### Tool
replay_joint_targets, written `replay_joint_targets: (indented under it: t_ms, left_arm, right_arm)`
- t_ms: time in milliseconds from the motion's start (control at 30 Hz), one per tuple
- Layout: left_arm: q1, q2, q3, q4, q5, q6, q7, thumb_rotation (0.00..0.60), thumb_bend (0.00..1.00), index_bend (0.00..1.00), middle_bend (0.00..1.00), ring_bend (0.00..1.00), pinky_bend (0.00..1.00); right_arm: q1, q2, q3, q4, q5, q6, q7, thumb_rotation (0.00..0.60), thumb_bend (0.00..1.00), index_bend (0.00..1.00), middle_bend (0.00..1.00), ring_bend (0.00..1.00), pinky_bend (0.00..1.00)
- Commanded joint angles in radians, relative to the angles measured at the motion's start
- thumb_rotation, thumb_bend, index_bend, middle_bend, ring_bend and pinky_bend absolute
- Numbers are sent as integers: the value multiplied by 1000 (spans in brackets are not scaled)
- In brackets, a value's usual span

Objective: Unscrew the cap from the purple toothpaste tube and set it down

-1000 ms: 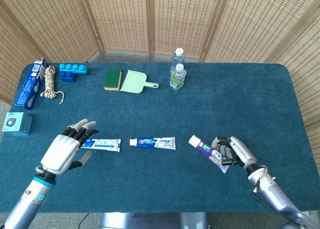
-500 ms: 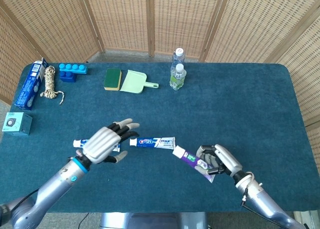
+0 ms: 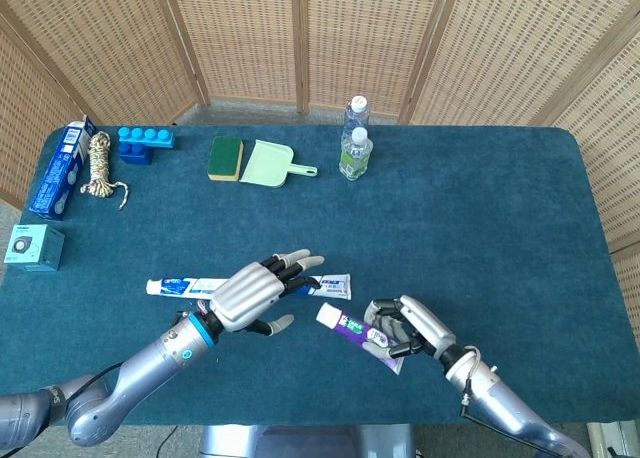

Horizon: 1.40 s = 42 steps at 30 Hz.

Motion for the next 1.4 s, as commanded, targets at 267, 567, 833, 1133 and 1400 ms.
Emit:
replay_joint_targets:
  t_ms: [267,567,833,1133,1400]
  left_arm:
    - [-24,-37,33,15,28,20,-14,600,363,191,49,0,130]
    - [-39,-46,43,13,36,34,-24,600,363,220,51,0,128]
    - [-47,-49,47,15,33,51,-27,600,363,261,55,0,129]
    - [-54,-56,51,22,23,67,-23,600,362,291,60,0,129]
    - [-65,-61,46,26,13,75,-26,600,363,295,61,0,133]
  right_arm:
    - [46,-39,8,1,18,-41,22,600,645,971,712,719,836]
    - [67,-43,11,8,27,-60,60,600,646,971,712,721,837]
    - [73,-32,10,17,24,-65,116,600,645,972,711,724,840]
    - [73,-20,5,31,-2,-61,206,600,645,972,713,730,844]
    - [74,-6,-7,40,-37,-56,280,600,644,973,714,733,846]
